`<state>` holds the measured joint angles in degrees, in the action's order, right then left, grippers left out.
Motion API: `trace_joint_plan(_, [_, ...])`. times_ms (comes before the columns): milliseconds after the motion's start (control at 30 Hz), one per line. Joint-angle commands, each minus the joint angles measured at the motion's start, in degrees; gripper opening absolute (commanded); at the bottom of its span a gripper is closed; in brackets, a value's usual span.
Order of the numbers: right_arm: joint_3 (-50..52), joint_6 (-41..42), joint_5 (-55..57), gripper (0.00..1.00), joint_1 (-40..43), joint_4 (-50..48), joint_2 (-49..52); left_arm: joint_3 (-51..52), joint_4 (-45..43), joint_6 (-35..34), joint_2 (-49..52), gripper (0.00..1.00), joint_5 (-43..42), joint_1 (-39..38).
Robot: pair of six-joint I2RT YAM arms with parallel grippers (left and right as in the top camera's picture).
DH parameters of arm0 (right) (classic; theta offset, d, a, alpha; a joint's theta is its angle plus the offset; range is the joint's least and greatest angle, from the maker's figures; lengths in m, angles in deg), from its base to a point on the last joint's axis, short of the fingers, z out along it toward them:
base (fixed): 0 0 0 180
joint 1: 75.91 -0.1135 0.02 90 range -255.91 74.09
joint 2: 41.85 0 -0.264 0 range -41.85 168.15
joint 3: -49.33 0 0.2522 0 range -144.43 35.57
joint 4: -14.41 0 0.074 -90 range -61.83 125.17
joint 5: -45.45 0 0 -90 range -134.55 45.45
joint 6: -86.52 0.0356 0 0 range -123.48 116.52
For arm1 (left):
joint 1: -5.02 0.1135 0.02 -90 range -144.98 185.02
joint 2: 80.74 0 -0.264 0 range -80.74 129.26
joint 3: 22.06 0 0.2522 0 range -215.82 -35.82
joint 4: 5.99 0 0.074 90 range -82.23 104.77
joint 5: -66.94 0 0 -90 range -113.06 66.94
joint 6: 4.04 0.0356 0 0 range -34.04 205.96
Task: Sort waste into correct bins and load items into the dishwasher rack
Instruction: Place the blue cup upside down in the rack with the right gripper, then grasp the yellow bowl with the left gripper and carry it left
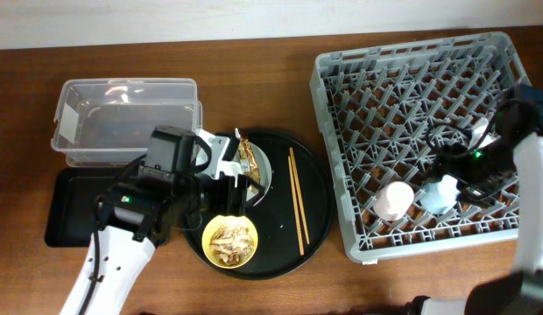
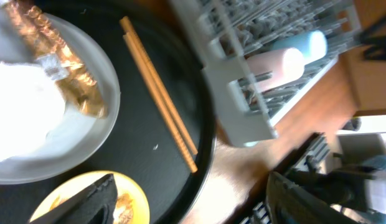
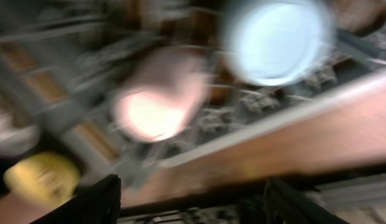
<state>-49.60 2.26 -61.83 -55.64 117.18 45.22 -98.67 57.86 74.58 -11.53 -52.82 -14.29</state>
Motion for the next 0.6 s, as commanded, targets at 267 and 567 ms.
trace_joint_plan(267, [-2.5, -7.3, -16.6, 0.87, -12.2, -1.5, -35.6, 7.4, 5.9, -26.0, 7.3, 0.53, 36.5, -21.7])
trace_joint_plan(567, [-2.1, -6.8, -16.6, 0.87, -12.5, -1.1, -39.9, 9.4, -3.9, -29.8, 24.2, 0.29, 38.2, -27.5])
